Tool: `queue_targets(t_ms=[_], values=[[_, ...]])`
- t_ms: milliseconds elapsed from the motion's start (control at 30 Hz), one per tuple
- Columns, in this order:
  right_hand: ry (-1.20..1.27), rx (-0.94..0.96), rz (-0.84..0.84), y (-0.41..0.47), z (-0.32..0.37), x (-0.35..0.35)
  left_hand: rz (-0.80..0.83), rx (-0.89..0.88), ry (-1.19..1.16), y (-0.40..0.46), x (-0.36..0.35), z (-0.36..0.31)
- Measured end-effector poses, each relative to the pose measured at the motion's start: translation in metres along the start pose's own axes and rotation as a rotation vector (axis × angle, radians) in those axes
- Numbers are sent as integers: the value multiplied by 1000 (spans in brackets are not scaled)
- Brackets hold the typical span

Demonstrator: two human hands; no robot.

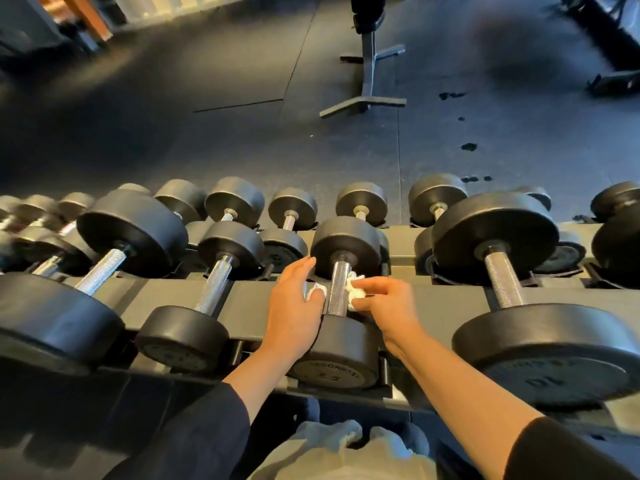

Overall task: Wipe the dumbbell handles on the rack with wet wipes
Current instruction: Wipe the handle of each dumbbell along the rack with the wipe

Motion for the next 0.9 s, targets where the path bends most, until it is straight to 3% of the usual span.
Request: queue_targets(t_ms=[333,533,700,800,900], values=[[-31,-68,165,-24,-19,-4,19,-12,32,-1,-3,2],[-152,248,34,-12,20,-1,18,-14,67,-1,-3,2],[-228,302,81,-19,21,-10,-2,5,56,-3,-2,2],[-158,309,118,-25,25,-11,-6,12,69,-3,-1,2],[-64,367,54,-25,45,-4,27,-42,108,1,-3,-6]])
Point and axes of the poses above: each hand's wrist, its own y-axis towards the middle knuckle, its own x-axis out of the back of the hand, z = x × y, the point moved 10 cm from there along y, towards the middle knuckle, and after that the axes turned 3 degrees about -z, right-handed, at the moved point
